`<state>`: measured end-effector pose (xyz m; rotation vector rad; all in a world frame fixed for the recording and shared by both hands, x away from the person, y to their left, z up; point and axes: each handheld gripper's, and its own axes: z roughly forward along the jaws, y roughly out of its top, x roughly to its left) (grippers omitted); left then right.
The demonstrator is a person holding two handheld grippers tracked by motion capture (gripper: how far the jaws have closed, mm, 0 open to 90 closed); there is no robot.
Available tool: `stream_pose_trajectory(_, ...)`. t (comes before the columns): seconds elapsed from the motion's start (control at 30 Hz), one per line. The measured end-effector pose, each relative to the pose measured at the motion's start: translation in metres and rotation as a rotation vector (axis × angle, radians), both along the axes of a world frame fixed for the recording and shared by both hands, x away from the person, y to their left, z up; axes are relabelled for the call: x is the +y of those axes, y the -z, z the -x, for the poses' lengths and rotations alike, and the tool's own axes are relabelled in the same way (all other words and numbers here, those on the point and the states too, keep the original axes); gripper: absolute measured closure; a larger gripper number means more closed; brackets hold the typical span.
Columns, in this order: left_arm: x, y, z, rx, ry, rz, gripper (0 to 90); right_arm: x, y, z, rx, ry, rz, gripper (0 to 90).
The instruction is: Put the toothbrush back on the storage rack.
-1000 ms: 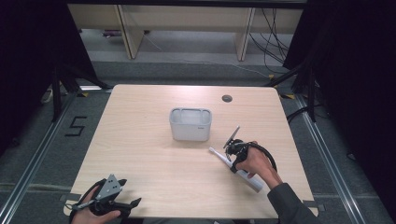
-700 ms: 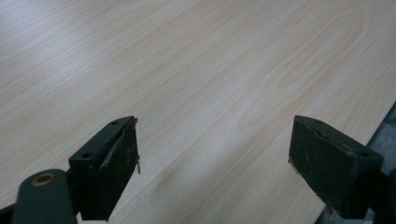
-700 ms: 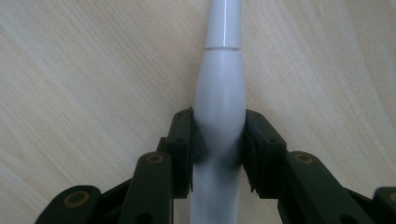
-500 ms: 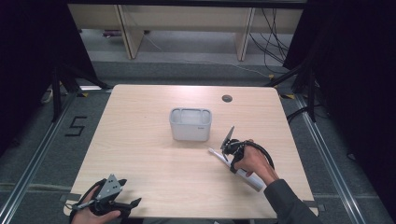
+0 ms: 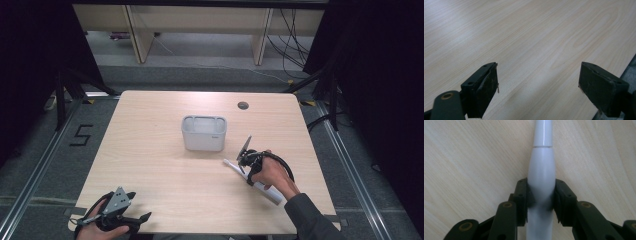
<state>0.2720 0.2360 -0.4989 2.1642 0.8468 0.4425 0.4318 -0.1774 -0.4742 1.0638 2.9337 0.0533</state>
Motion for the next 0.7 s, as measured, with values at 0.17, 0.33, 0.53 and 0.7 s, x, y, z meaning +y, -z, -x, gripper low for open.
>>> stream_pose_trajectory(0.17,0.000,0.000,0.000,-0.006,-0.001,-0.001,15.4,-0.010,-0.006,0.002,-0.035,-0.024,-0.004,67.0)
stream_pose_trajectory(0.33,0.000,0.000,-0.001,-0.003,0.002,-0.002,15.5,-0.018,-0.014,0.011,-0.083,-0.002,-0.063,67.0)
stream_pose_trajectory(0.53,0.000,0.000,0.000,-0.005,-0.001,0.000,15.4,-0.029,-0.029,0.021,-0.150,0.012,-0.163,67.2)
stream_pose_trajectory(0.7,0.000,0.000,-0.001,-0.006,-0.002,0.001,15.4,-0.049,-0.041,0.035,-0.225,0.054,-0.281,67.2)
